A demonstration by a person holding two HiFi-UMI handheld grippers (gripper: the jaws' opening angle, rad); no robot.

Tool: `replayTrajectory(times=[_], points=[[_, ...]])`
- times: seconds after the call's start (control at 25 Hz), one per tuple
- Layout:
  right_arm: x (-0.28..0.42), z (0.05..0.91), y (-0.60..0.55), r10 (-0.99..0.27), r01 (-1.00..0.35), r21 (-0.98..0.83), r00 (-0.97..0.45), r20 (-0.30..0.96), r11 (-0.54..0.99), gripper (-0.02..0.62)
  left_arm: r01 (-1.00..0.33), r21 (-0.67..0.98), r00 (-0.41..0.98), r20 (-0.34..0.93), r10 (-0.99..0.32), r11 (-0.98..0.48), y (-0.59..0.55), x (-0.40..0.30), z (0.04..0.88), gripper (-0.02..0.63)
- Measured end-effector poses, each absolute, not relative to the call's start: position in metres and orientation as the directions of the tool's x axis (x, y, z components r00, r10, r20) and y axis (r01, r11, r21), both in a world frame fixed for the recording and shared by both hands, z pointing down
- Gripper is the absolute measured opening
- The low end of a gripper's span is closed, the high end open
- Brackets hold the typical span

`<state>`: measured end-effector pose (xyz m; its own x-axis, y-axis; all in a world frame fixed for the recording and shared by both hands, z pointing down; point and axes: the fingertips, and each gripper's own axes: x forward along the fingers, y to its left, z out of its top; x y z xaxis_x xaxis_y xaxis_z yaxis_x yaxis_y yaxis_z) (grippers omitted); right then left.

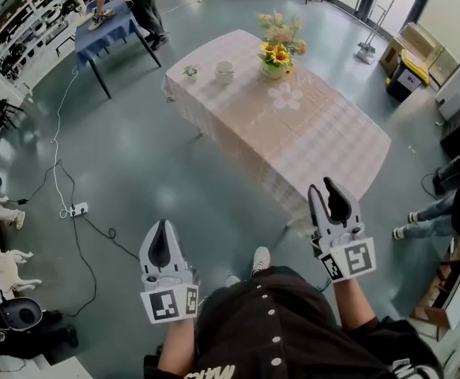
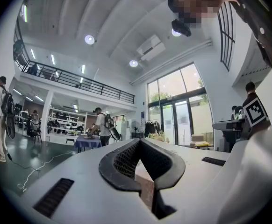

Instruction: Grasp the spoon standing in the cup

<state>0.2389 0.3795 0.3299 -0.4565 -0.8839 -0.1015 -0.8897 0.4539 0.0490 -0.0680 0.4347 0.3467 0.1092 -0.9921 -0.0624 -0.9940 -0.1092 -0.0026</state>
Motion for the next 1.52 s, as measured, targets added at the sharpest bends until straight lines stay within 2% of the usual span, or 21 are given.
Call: replayTrajectory(times=[0.84,1.52], points=[[0.238,0.322,0.358,-0.876,-0.886,0.021,-0.462,-0.139,0.464,0.359,-0.995,-0.010,0.102,-0.057,-0.993,-0.102,0.419,-0.067,0.347,0.017],[0.262,0.333,0.318,-0.846,-0.853,0.016,-0.521,-0.113,0.522,0.371,-0.999,0.001,0.052,-0.048,-0.998,-0.052,0.396,-0.029,0.344,0.017]])
